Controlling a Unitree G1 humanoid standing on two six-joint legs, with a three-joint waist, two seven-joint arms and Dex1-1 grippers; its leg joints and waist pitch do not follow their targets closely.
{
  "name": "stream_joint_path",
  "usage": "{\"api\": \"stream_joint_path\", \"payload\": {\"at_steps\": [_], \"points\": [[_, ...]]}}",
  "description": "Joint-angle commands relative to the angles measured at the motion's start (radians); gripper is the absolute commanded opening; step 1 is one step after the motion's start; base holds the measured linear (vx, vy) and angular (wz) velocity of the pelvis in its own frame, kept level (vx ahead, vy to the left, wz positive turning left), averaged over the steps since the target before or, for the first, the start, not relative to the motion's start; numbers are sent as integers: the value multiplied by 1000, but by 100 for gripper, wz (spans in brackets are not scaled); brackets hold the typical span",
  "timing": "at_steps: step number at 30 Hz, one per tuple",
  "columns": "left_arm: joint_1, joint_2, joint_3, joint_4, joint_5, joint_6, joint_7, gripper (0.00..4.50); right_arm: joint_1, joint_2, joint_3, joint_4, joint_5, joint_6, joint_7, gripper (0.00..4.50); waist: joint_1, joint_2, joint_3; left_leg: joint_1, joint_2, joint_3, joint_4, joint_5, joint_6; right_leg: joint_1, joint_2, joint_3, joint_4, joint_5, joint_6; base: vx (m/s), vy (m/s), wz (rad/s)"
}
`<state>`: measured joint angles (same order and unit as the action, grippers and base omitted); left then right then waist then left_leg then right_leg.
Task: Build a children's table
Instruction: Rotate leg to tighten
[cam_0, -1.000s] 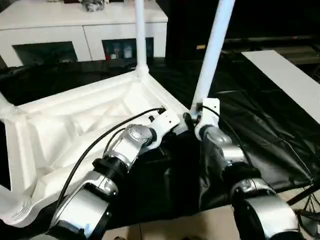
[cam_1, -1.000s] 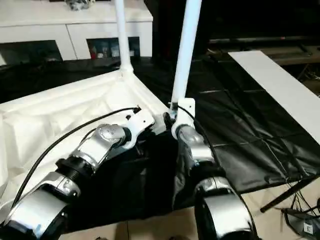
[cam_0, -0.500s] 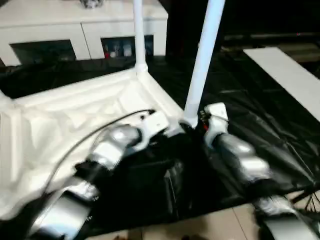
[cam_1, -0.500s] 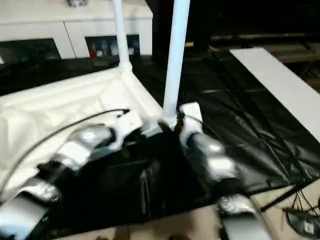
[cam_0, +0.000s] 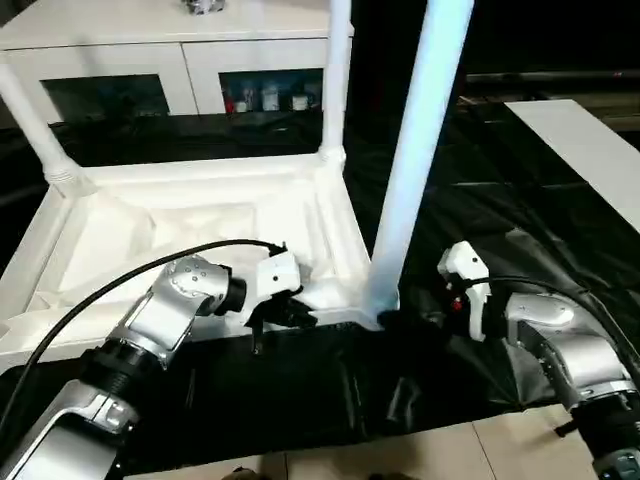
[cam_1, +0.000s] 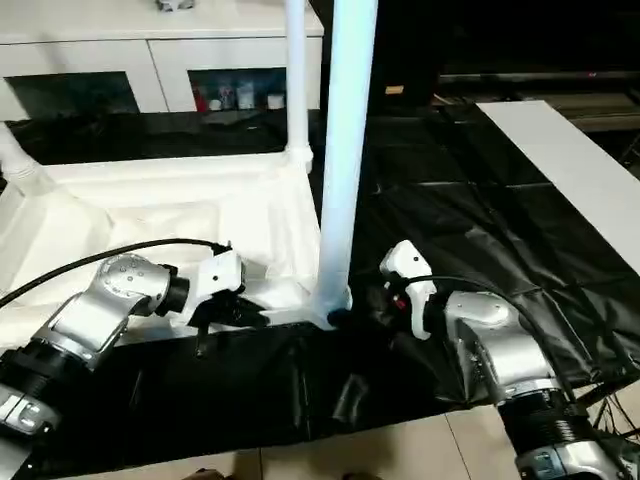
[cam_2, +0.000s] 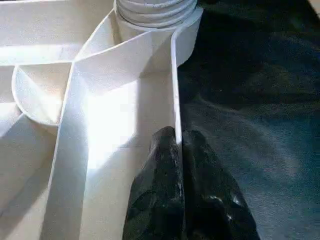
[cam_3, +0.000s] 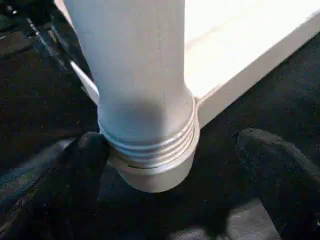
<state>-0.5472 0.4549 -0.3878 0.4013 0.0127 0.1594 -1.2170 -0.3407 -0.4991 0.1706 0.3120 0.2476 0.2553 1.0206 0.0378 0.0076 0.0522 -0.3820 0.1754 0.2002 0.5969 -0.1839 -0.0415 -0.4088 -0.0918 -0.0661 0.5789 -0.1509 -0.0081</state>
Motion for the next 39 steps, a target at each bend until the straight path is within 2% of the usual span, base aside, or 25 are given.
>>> {"api": "stream_joint_path", "payload": {"at_steps": [1,4,5,8,9,20,26,27,29,30,31,34,39], "points": [[-9,-6,-21,-34,-11,-14,-35,0,-30,2,-8,-30,40,-6,16,443,0,-3,-66,25,58,-25,-78,-273,37,43,-56,44,-59,-276,-231,0,0,0],[-8,-5,-18,-36,-11,-11,-35,0,-33,18,-14,-24,49,2,38,443,0,-3,-68,23,58,-25,-75,-240,50,45,-57,43,-55,-246,-236,0,0,0],[-7,-5,-18,-38,-11,-10,-37,0,-32,21,-14,-24,52,5,44,427,1,-2,-69,24,58,-24,-74,-236,52,45,-56,43,-54,-239,-239,0,0,0],[-6,-5,-18,-37,-8,-11,-37,0,-30,28,-11,-25,55,7,60,417,6,-1,-70,23,59,-24,-73,-212,57,47,-55,42,-50,-206,-248,0,0,0],[-6,-5,-18,-36,-7,-11,-37,0,-28,31,-10,-27,60,10,68,399,6,-1,-71,22,58,-23,-73,-210,58,48,-55,42,-49,-202,-249,0,0,0],[-2,-2,-21,-33,3,-15,-32,0,-22,31,7,-10,45,7,95,316,14,-3,-71,24,58,-23,-72,-213,50,47,-56,42,-50,-225,-241,0,0,0],[1,1,-25,-31,9,-19,-31,0,-19,18,22,0,16,-9,107,262,17,-3,-71,23,58,-23,-71,-213,52,48,-56,42,-50,-228,-240,0,0,0],[1,3,-26,-29,9,-20,-30,0,-20,13,25,8,-9,-27,87,256,17,-4,-71,23,58,-24,-71,-213,50,48,-57,42,-50,-232,-238,0,0,0],[1,3,-26,-29,9,-20,-30,0,-22,13,25,12,-13,-25,79,256,17,-3,-71,23,58,-24,-71,-211,49,47,-56,42,-49,-231,-237,0,0,0],[1,4,-25,-29,9,-20,-31,0,-24,18,21,17,-7,-20,79,304,17,-3,-71,23,57,-24,-71,-214,50,48,-56,42,-50,-234,-237,0,0,0],[1,3,-25,-28,9,-20,-29,0,-25,22,16,17,2,-6,84,317,17,-3,-70,24,58,-24,-71,-220,49,47,-56,42,-51,-241,-236,0,0,0],[0,1,-25,-27,10,-21,-29,0,-26,32,14,15,6,3,83,319,16,-4,-71,24,57,-24,-70,-221,48,47,-56,42,-51,-242,-237,0,0,0],[-3,-6,-28,-25,10,-22,-29,0,-21,41,31,14,-23,-20,66,380,16,-3,-70,22,57,-24,-70,-217,46,47,-56,42,-49,-241,-235,0,0,0]]}}
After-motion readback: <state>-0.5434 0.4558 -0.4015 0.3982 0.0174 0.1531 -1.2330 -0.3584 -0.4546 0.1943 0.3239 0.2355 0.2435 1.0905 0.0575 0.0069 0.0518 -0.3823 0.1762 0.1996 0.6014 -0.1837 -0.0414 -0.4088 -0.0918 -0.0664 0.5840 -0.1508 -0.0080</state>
